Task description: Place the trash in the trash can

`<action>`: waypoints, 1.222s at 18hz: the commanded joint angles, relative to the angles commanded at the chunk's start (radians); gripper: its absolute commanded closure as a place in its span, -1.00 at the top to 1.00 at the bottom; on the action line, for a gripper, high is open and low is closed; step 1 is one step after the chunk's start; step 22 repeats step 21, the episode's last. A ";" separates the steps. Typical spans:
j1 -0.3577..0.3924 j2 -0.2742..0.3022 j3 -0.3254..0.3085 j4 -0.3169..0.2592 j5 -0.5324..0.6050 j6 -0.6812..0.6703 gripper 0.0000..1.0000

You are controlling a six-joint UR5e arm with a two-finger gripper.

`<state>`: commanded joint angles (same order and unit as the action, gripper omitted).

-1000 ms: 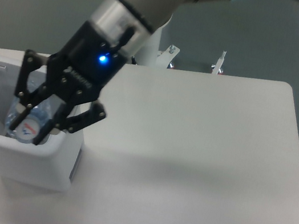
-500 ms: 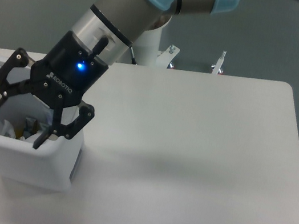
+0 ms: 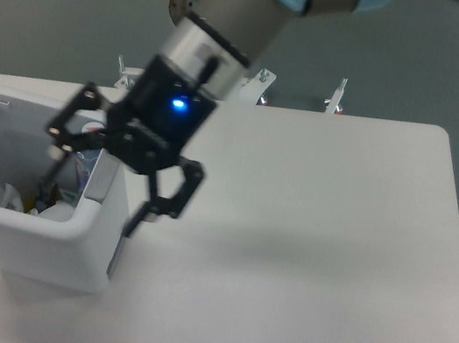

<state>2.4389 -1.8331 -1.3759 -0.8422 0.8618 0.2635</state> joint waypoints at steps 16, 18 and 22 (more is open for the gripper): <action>0.124 -0.052 -0.172 -0.107 0.734 0.724 1.00; 0.152 -0.054 -0.164 -0.133 0.729 0.805 1.00; 0.147 -0.049 -0.167 -0.186 0.734 0.878 1.00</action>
